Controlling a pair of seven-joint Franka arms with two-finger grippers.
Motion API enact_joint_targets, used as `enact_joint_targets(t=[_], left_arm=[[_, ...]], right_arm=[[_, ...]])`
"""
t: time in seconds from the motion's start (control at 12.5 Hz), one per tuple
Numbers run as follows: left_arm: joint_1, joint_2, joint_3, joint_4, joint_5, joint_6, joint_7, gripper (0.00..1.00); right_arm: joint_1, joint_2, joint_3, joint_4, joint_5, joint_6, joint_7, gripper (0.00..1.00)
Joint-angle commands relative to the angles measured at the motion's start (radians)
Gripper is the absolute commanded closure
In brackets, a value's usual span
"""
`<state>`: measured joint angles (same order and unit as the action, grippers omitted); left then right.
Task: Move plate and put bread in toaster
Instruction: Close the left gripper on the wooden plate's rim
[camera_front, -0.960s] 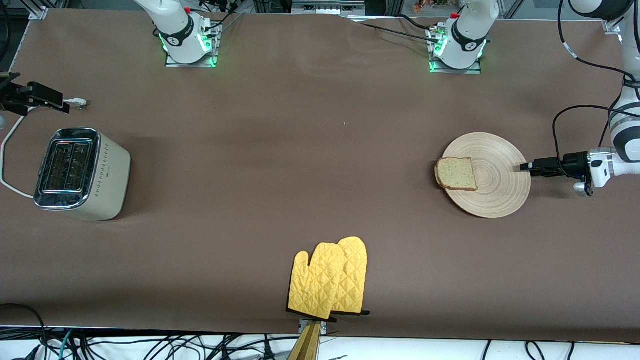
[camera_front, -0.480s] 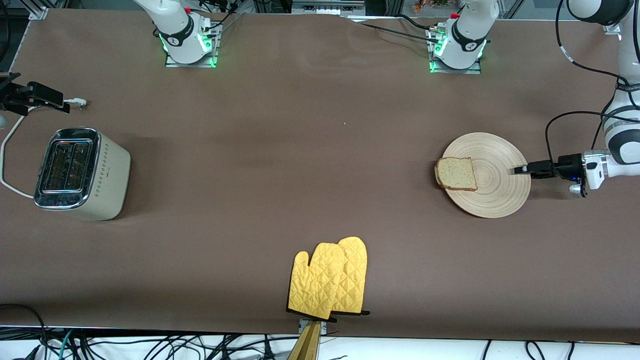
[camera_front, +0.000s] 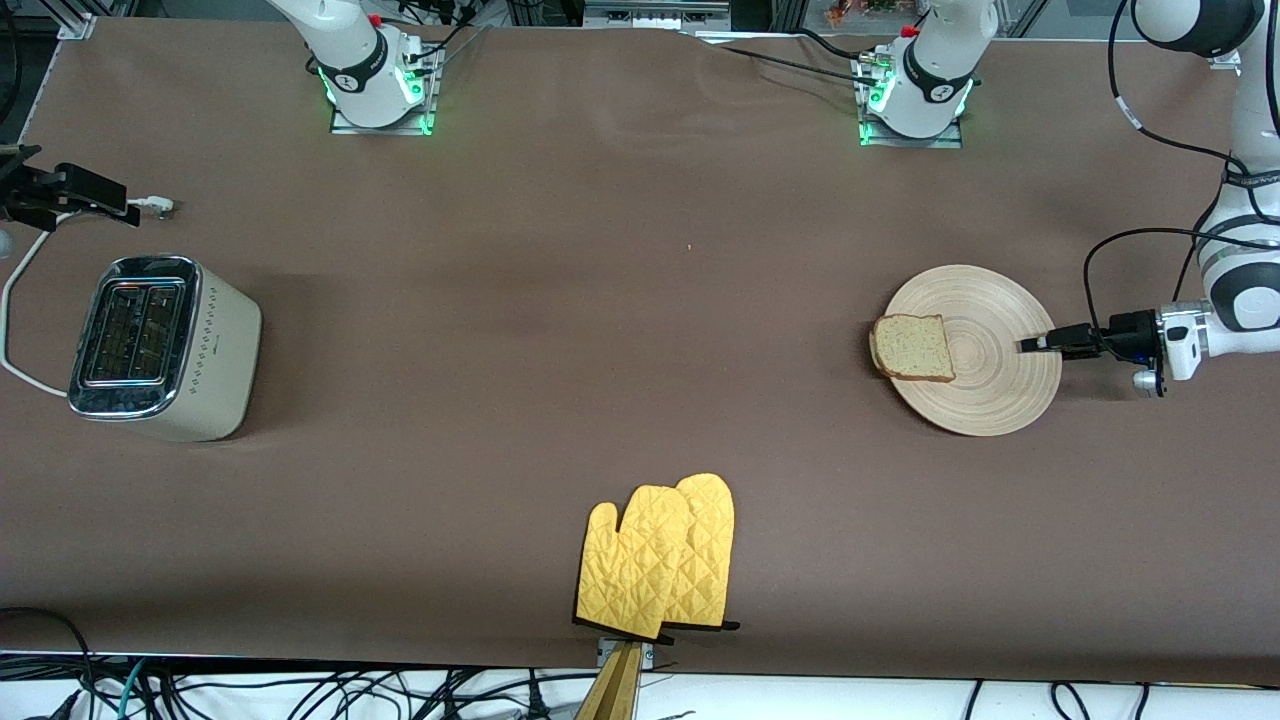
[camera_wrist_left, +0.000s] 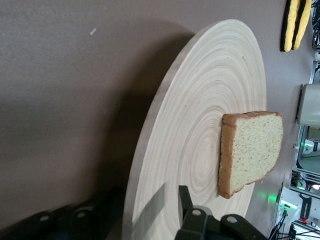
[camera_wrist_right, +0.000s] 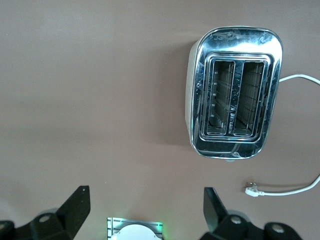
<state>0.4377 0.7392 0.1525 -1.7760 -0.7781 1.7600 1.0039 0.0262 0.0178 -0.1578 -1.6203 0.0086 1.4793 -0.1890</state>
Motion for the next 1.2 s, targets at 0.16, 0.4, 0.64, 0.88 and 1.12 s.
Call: enact_joint_targets(t=[0.16,0.4,0.64,0.88,1.12], left_arm=[[-0.022,0.031,0.001,0.01,-0.04,0.007,0.045,0.61],[-0.022,0.042,0.001,0.01,-0.059,0.007,0.077,0.77],[-0.024,0.068,0.001,0.013,-0.086,0.007,0.125,1.0],[-0.024,0.065,-0.007,0.014,-0.081,-0.002,0.111,1.0],[-0.024,0.062,-0.011,0.017,-0.079,-0.017,0.111,1.0]], right_arm=[[-0.005,-0.009,0.003,0.0,0.017,-0.011,-0.003,0.0],[-0.005,-0.009,0.003,-0.001,0.017,-0.011,-0.003,0.0],[-0.005,-0.009,0.003,-0.001,0.017,-0.011,-0.003,0.0],[-0.005,-0.009,0.001,-0.001,0.019,-0.013,0.002,0.0],[-0.006,-0.007,-0.02,-0.001,0.025,-0.013,-0.003,0.0]])
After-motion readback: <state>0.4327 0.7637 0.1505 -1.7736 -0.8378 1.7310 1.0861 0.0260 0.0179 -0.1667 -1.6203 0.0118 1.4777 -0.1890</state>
